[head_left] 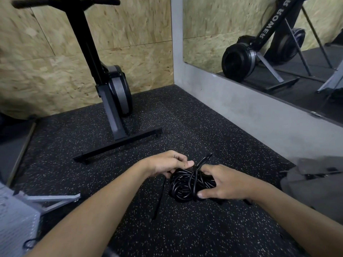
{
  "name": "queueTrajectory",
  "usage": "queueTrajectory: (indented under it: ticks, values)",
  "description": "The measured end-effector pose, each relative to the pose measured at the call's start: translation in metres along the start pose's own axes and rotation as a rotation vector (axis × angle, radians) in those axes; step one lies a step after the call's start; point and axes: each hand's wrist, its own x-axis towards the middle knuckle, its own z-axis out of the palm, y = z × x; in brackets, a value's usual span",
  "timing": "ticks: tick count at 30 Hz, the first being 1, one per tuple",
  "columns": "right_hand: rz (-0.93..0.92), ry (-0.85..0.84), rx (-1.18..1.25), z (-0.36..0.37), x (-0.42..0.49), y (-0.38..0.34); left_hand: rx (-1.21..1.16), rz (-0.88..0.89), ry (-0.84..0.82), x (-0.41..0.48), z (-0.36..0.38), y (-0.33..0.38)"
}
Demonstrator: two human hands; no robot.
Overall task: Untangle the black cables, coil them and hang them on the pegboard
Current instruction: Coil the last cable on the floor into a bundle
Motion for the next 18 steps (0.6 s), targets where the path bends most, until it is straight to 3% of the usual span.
queueTrajectory:
  ticks: [6, 13, 18]
  values:
    - [0.037, 0.084, 0.187, -0.004, -0.005, -0.008, -0.07, -0.018, 0.032, 0.0, -0.006, -0.001]
    - [-0.049, 0.163, 0.288, -0.005, -0.006, -0.011, -0.158, -0.079, 0.083, 0.0, -0.009, -0.001]
    - [0.007, 0.217, 0.161, -0.003, 0.002, -0.004, -0.112, -0.038, 0.085, -0.001, -0.008, 0.001]
